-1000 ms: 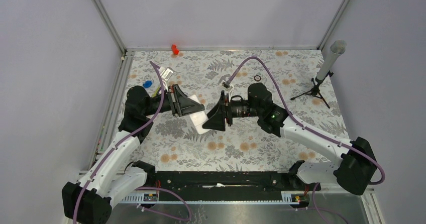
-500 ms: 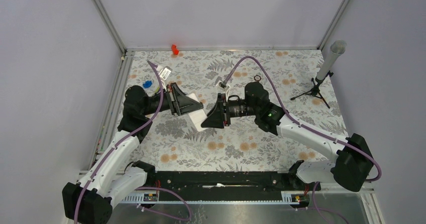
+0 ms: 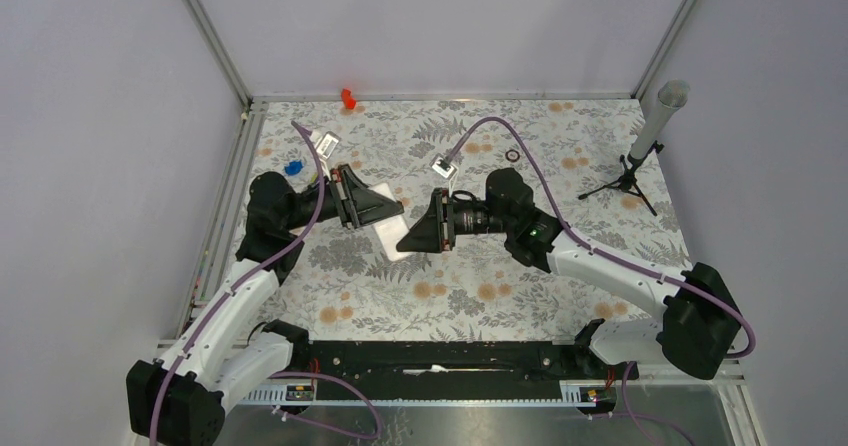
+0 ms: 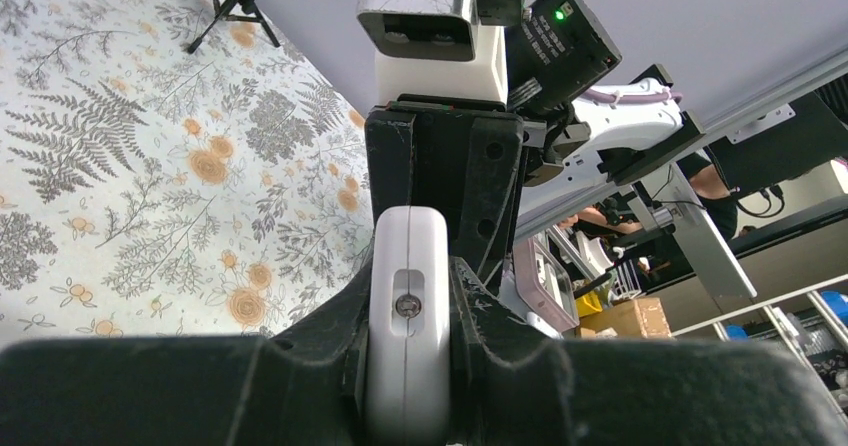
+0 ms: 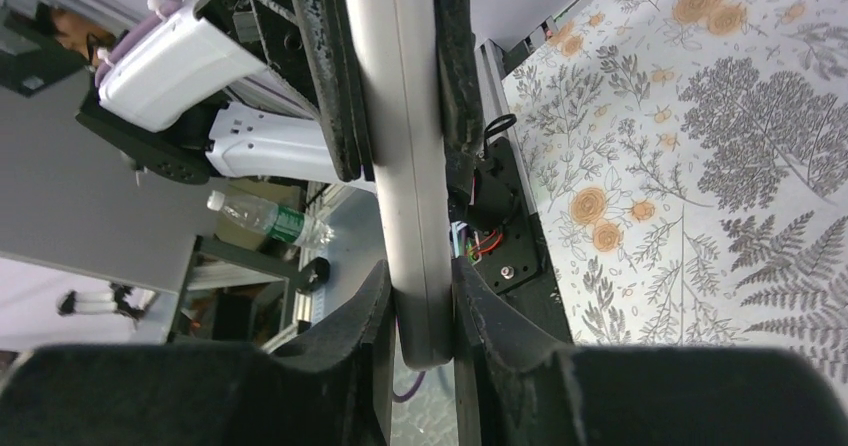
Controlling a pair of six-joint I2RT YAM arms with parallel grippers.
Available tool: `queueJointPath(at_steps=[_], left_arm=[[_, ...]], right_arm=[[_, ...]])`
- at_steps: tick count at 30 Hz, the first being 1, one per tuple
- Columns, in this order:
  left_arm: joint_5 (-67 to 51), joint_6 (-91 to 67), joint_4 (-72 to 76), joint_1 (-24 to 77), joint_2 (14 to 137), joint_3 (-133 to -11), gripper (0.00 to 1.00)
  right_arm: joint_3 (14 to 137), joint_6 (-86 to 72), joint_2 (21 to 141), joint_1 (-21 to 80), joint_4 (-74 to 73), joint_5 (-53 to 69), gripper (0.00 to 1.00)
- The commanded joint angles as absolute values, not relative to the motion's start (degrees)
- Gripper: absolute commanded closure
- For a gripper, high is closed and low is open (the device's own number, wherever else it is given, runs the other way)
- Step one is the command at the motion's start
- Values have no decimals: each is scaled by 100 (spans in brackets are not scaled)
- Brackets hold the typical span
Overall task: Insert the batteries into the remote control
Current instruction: Load the battery cover into the remote control.
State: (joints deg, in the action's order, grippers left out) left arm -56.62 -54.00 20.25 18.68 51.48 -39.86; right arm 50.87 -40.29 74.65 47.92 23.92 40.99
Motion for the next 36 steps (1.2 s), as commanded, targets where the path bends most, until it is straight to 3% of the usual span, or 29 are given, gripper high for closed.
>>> queueJointPath(at_steps=[1,8,13,16,19,24,28,32,36], left_arm=[[-5761,-5498,2183,2057,5095,-3857,100],[-5588,-5034,1635,2057,5064,-4219,100],[-5731,-5038,1735,2054,5135,-4367,100],[-5755,-5101,1798,2048,5165,-4362,100],[-5763,-5106,1784,2048,5164,-4352,100],[-5745,-5154,1793,2052,5177,-4350,100],[-5647,-5136,1682,2048,5169,-4368,97],[-5301,-4871,1193,2048,5096,-4440,75],[-4725,-4407,472,2048,4891,-4542,44]], right_arm=[[5017,-5350,7576,4662,3371,2026,85],[5005,-4378,7504,4614,3244,2552,64],[5121,-3294,7546,4614,2725,3413,41],[5105,-3244,7658,4614,2822,3659,33],[5064,-3395,7779,4615,3199,4040,31],[5191,-3516,8043,4614,3424,4595,45],[5262,-3733,8207,4614,3612,4783,79],[5234,-3738,8103,4619,3593,4474,99],[5165,-3544,7842,4614,3350,3996,100]])
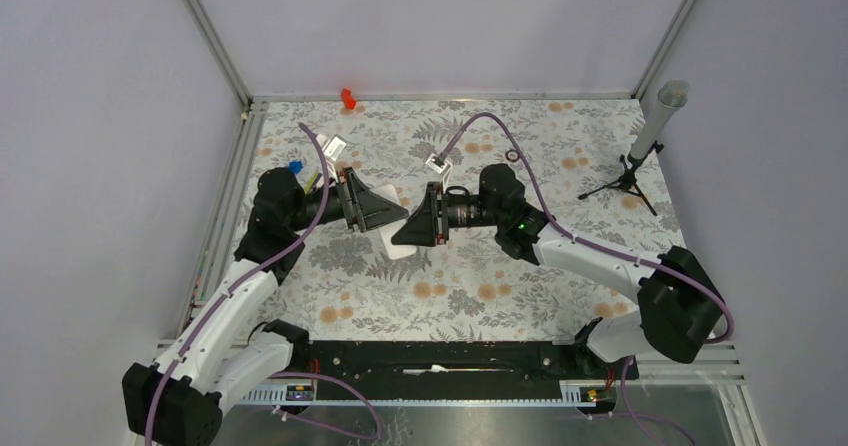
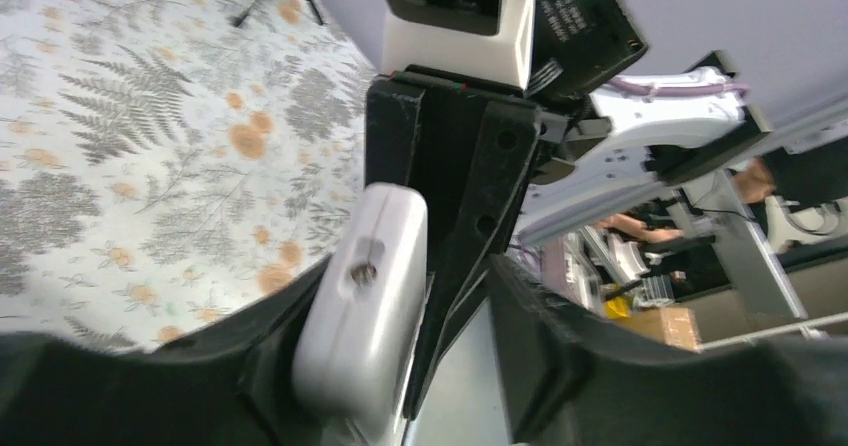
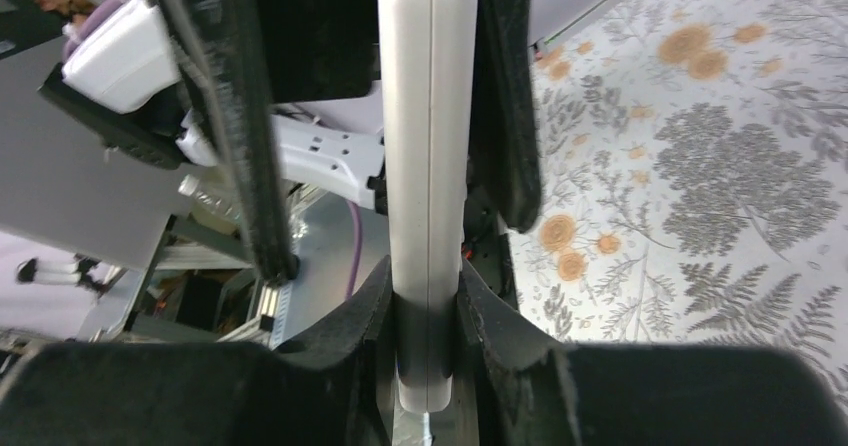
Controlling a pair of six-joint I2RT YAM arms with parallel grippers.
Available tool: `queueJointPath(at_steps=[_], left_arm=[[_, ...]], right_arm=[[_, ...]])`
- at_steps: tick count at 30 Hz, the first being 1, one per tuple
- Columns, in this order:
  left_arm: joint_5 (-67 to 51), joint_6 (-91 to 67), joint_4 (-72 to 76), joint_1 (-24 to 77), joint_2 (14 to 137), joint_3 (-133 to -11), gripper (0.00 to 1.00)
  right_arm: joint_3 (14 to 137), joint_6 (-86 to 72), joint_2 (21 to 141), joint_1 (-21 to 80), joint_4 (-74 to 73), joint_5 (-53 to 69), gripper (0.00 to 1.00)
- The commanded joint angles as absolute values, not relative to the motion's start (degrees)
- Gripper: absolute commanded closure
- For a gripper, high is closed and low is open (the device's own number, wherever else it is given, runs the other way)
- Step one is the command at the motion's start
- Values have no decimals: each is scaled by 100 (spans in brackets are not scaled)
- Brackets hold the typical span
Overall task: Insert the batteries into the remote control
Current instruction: Load the battery cover into the remote control, then place the remote control at the center of the board.
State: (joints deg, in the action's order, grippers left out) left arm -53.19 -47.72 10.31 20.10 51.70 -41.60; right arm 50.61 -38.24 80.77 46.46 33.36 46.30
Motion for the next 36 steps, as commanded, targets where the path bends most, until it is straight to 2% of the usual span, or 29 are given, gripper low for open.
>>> queueJointPath(at_steps=[1,3,8,13,18,27,30,36], left_arm=[[-4528,-4279,273,2041,4842,-4570,35],[-4041,-4012,-202,2035,4750,-4615,22],[-2270,-3468,-1503,1950,4586,-4728,2],[-1046,-3406,-2336,1934,4306,-4775,1],[-623,-3469,-2835,1931,3971,-4833,1],[-258,-3540,-3204,1934,3392,-4658,1],[-238,-3523,-3217,1932,3337,-4562,1],[-237,-3474,-3181,1931,3317,-4334,1]], right_arm=[[5153,-3447,7767,4615,3227,3866,100],[5117,-3274,7576,4614,2916,3555,100],[5105,-2626,7127,4597,1439,2244,100],[5246,-1703,7041,4445,-345,136,100],[5226,-1063,7467,4008,-990,-1384,100],[5929,-581,9405,3734,-1532,-4021,100],[6100,-525,9955,3689,-1629,-4436,100],[6507,-518,10750,3645,-1672,-4525,100]])
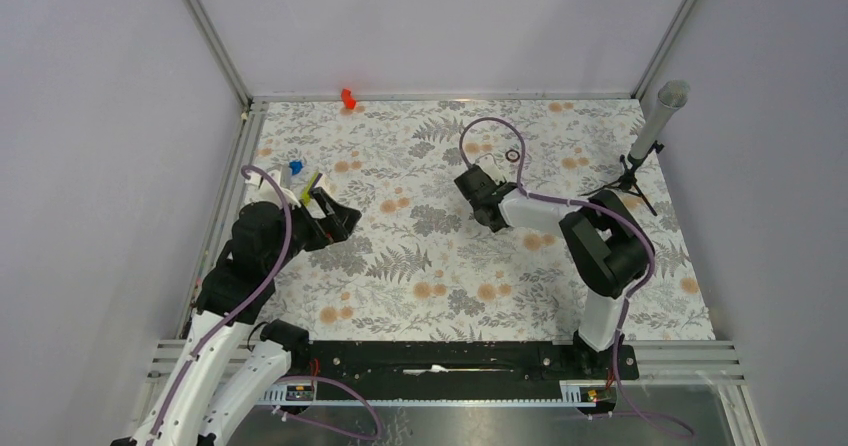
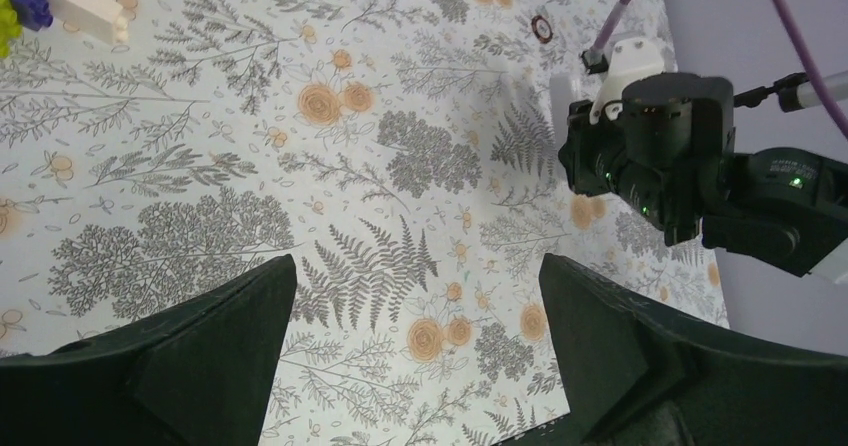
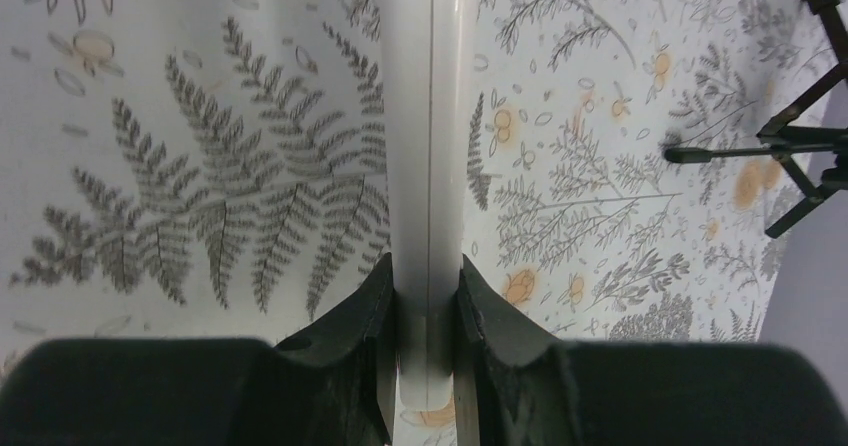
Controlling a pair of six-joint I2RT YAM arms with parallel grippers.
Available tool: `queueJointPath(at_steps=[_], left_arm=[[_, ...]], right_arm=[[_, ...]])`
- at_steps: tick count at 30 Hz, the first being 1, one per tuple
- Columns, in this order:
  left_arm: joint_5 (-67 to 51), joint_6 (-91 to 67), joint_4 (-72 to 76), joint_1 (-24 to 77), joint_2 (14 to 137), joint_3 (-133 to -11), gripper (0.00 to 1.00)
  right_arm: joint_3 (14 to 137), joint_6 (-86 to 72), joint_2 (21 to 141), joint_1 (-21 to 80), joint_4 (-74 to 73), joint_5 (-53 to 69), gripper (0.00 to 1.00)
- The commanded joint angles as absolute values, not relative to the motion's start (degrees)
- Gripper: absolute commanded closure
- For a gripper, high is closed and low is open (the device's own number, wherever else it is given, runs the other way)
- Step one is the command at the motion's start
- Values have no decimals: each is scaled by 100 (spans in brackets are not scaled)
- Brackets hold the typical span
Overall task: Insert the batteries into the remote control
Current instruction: Place the remote control at the center of the board.
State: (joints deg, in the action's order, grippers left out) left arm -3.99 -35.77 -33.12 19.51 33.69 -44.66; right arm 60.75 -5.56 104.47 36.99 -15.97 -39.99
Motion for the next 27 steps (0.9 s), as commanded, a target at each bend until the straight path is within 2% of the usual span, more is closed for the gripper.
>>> queueJointPath(at_steps=[1,7,8,13,15,20,27], left_arm=[[-237,-3460,-3162,1933,3334,-4301,1],[-288,-3439,-3098,1934,3563,-4215,1],[-300,-3444,-3087,1934,3606,-4218,1],[-358,-3546,-3130,1934,3762,-4319,1],[-484,-3545,-3143,1932,3726,-4403,1],[-410,-3248,-3471,1929,3925,-4766,1],[-59,-2997,-4181,1934,4040,-5572,1]], right_arm=[[6583,-519,10858,3643,-1693,-4551,100],[7121,-627,11503,3647,-2215,-4304,100],[7116,-633,11489,3647,-2229,-4199,97],[7064,-816,11127,3647,-2278,-3605,44],[7024,-925,10892,3647,-2277,-3342,34],[6945,-1150,10116,3646,-2287,-2533,28],[6267,-1316,7823,3643,-2081,-2129,23]])
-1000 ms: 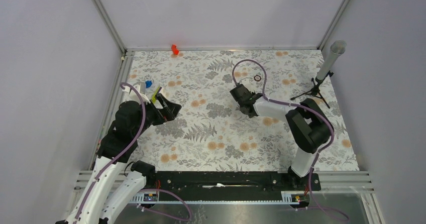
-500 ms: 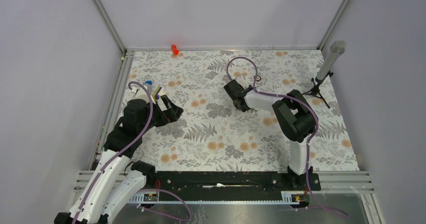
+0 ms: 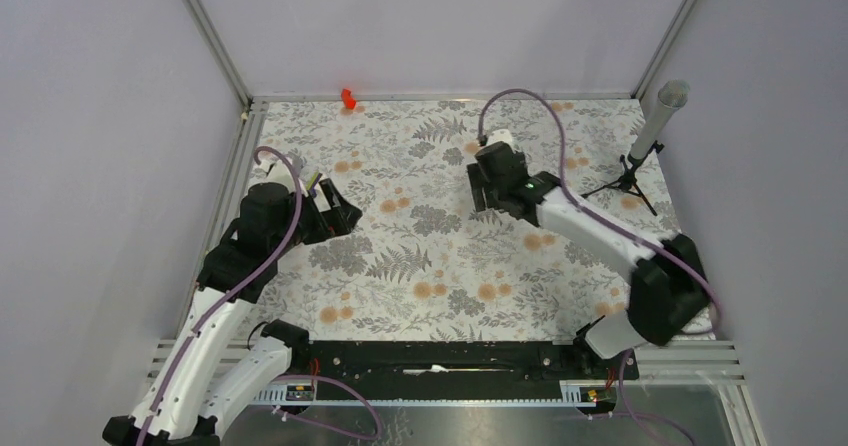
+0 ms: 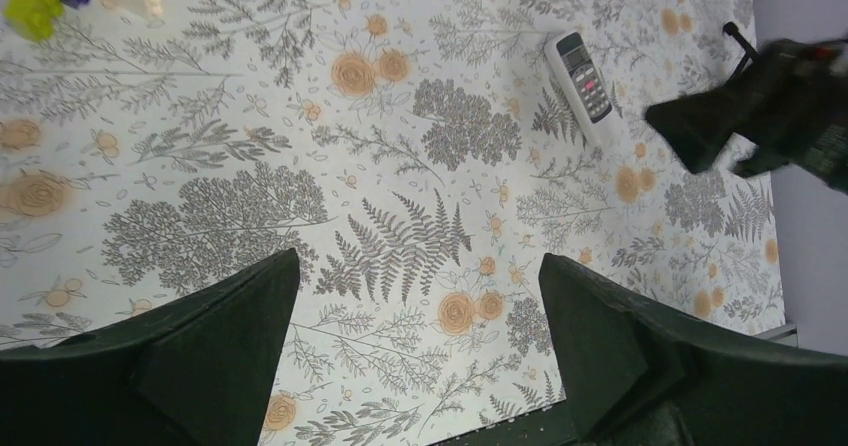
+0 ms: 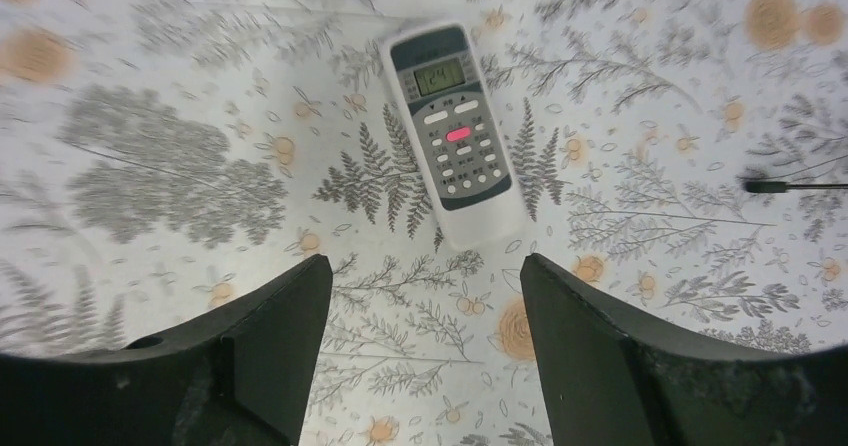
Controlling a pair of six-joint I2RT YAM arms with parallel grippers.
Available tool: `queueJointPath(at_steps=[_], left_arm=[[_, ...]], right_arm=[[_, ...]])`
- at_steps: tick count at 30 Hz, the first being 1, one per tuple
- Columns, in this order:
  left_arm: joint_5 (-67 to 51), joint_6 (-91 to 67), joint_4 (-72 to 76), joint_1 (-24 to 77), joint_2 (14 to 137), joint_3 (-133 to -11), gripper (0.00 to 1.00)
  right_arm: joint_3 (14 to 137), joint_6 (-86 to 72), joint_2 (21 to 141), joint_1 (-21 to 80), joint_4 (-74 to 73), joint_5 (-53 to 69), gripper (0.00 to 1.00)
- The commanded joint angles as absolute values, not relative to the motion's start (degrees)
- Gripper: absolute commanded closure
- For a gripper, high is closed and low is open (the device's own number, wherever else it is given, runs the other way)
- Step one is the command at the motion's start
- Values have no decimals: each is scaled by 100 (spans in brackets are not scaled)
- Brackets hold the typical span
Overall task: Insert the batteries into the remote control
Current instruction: Place the remote control at the center of the board, then reset both arms
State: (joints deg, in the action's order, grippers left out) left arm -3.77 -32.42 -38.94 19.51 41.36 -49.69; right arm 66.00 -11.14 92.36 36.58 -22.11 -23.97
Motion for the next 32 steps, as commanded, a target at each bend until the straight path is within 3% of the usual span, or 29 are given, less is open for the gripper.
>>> queueJointPath(at_steps=[1,5,7,10,18,23,32], left_arm=[[-2,-2948,-4244,1934,3977,-5668,1],[29,-2263,-4172,1933,3699,-5867,1],[73,-2057,-4143,1934,3614,-5912,1],[242,-1927,-4129,1934,3541,-5970,1],[732,-2089,-3694,1934,3141,-5886,1],[845,-2068,-3538,1934,2951,-5922,1],[941,-2144,-3463,1934,2850,-5924,1]], right_arm=[[6088,-1303,7380,3646,-1987,-2255,23],[5458,-1062,5547,3647,-1595,-2786,15],[5262,-846,4712,3646,-1365,-2942,2],[5100,-320,3617,3646,-1161,-2591,0],[4917,160,1730,3644,-855,-3286,1],[4622,412,1160,3645,-563,-3540,1],[4632,502,1163,3647,-517,-3784,0]])
